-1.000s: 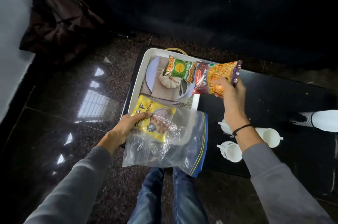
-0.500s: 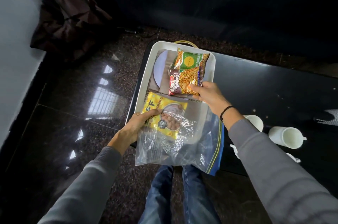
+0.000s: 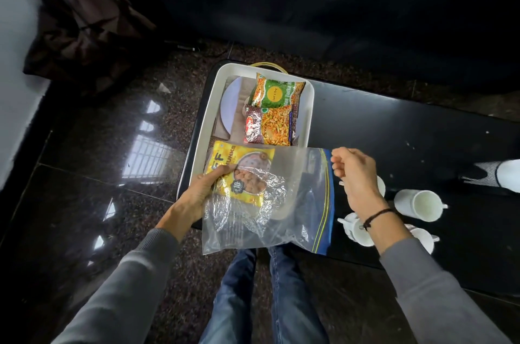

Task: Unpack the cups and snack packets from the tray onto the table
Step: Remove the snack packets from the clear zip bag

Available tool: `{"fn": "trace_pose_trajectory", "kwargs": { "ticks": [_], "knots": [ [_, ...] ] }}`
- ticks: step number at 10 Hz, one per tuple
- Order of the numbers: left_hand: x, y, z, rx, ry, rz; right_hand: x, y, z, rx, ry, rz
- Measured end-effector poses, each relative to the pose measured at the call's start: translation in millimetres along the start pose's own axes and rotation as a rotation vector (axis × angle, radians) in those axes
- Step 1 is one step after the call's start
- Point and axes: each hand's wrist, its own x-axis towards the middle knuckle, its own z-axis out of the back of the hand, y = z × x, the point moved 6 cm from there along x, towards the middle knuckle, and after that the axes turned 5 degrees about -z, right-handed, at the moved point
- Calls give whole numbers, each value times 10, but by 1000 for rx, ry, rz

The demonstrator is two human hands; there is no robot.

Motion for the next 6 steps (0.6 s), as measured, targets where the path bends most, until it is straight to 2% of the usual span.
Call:
{"fn": "trace_pose_trajectory", "kwargs": {
  "ticks": [1,2,3,4,5,6],
  "knots": [
    [-25,26,-28,-48,13,32,-80,-161,17,177,18,-159],
    [-31,42,-46,-100,30,41,-180,-353,-110,352,188,-370],
    [-45,41,-59,-111,54,55,-293,-420,-289,308,453,-387],
    [-82,9,-114,-89,107,73,-381,-453,-530,123,636,-307],
    [-98,-50,-176,-17,163,33,-406,-570,-754,61,689,-431],
    [-134,-154,-283,82,234,-35,-362,-585,-696,113,713,-444]
  ]
}}
